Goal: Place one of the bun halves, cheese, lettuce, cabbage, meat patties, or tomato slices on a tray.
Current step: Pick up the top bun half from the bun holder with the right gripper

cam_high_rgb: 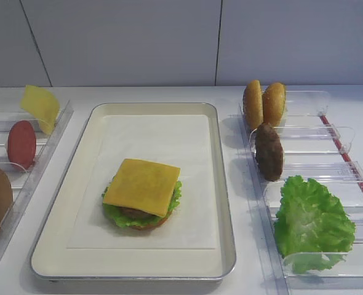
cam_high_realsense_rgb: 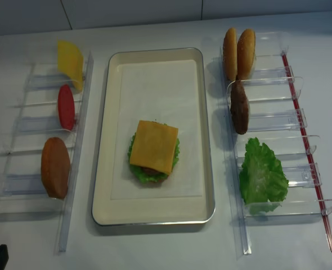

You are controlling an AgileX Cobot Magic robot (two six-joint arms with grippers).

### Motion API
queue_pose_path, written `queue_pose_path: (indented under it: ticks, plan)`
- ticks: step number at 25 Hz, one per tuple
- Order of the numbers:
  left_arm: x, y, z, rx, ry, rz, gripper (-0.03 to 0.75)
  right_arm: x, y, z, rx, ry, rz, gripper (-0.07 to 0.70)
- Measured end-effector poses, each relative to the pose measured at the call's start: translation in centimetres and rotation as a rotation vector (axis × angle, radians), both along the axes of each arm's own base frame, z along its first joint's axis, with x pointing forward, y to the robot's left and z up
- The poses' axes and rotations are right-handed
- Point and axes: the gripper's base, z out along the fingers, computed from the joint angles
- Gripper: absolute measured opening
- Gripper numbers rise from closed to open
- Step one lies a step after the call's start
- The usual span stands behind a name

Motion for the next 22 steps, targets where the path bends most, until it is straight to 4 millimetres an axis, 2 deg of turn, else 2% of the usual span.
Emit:
queue_pose_path:
  ticks: [5, 9, 16, 22]
  plan:
    - [0.0, 0.0, 0.0, 0.000, 0.000, 0.000, 0.360, 0.2, 0.0, 0.1, -0.002, 0.016, 0.000, 0.504]
    - [0.0, 0.0, 0.0, 0.000, 0.000, 0.000, 0.359, 2.0, 0.4, 1.4, -0.025, 0.076, 0.028, 0.482]
    - [0.0, 0.0, 0.0, 0.000, 0.000, 0.000, 0.359, 6.6, 1.8, 5.9, -0.026, 0.100, 0.118, 0.469]
    - [0.0, 0.0, 0.0, 0.000, 0.000, 0.000, 0.359, 12.2, 2.9, 9.7, -0.063, 0.144, 0.185, 0.469]
